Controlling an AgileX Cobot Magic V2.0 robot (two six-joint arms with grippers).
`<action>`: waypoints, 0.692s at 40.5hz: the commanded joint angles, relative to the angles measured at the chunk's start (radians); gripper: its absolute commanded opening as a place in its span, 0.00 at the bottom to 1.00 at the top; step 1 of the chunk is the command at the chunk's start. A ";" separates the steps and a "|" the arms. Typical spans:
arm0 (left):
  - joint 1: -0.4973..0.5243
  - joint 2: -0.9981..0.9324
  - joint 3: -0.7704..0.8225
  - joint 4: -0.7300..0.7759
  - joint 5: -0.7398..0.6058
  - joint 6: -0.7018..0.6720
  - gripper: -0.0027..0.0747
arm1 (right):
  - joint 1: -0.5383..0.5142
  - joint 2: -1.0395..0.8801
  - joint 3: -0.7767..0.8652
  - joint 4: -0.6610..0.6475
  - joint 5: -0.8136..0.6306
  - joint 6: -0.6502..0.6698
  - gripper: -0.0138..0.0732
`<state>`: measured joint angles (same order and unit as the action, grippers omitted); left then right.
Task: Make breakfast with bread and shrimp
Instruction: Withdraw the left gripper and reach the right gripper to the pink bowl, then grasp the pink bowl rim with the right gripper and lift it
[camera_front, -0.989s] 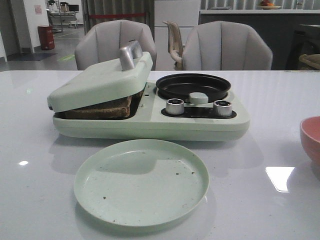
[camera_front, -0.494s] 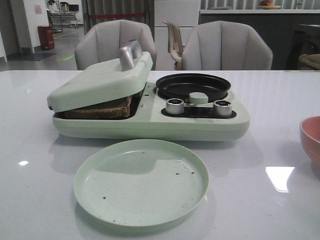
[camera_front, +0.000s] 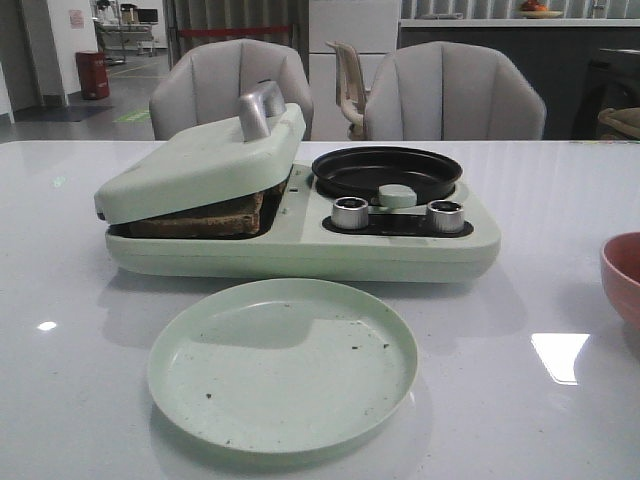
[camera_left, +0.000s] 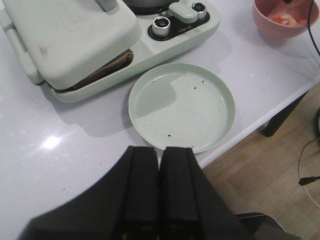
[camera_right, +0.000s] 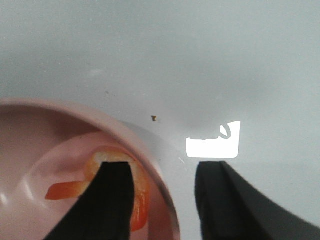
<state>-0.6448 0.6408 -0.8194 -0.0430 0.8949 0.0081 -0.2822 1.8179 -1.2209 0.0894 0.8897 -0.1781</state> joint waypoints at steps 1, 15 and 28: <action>-0.007 -0.002 -0.027 -0.010 -0.071 -0.008 0.16 | -0.004 -0.037 -0.035 0.009 -0.012 -0.029 0.51; -0.007 -0.002 -0.027 -0.010 -0.071 -0.002 0.16 | -0.004 -0.026 -0.036 0.008 -0.009 -0.031 0.33; -0.007 -0.002 -0.027 -0.007 -0.071 -0.002 0.16 | 0.011 -0.054 -0.109 0.001 0.020 -0.031 0.20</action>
<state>-0.6448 0.6408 -0.8194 -0.0430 0.8952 0.0081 -0.2777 1.8382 -1.2672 0.0973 0.9039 -0.2014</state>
